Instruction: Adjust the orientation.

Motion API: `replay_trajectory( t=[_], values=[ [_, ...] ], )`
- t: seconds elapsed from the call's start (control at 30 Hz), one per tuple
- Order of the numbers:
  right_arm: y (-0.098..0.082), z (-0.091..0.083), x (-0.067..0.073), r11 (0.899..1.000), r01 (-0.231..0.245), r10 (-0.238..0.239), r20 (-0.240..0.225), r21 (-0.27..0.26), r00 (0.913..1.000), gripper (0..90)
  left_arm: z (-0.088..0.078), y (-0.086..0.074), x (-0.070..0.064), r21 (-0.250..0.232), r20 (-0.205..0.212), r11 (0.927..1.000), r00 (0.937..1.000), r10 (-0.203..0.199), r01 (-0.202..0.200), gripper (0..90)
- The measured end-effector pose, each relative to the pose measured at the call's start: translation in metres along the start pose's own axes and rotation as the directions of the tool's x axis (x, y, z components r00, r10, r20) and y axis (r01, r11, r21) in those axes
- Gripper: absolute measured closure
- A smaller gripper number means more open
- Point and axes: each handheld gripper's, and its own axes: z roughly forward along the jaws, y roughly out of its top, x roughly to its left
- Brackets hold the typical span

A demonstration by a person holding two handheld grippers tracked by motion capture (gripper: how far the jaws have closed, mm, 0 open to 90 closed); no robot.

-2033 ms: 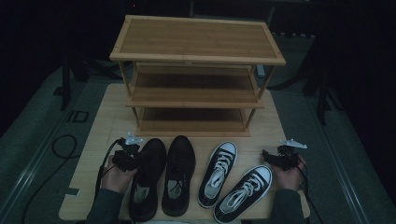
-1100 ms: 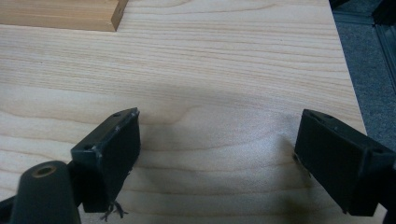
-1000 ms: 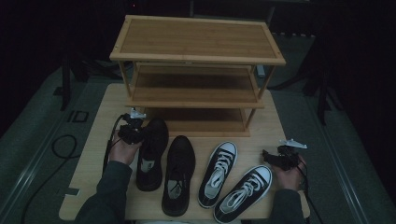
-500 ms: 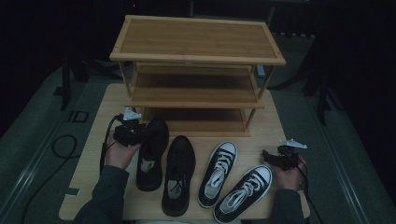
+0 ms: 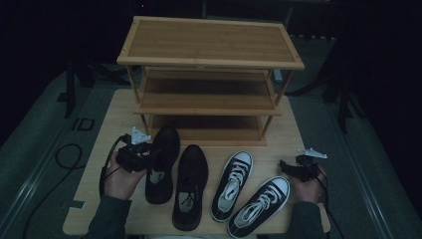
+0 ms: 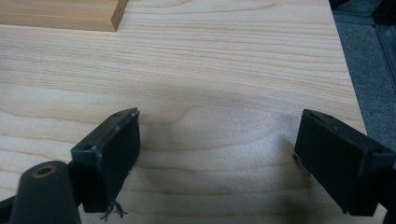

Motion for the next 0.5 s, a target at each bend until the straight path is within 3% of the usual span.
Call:
replay_trajectory(
  t=[0.17, 0.5],
  values=[
    [0.000, 0.000, 0.000, 1.000, 0.000, 0.000, 0.000, 0.000, 1.0000, 14.1, 0.002, -0.004, -0.009, 0.065, -0.029, 0.9976, 0.9992, 0.026, -0.024, 60.8],
    [0.000, 0.000, 0.000, 1.000, 0.000, 0.000, 0.000, 0.000, 1.0000, 14.1, 0.019, -0.004, -0.009, 0.132, -0.065, 0.9911, 0.9975, 0.026, -0.017, 65.4]
  ],
)
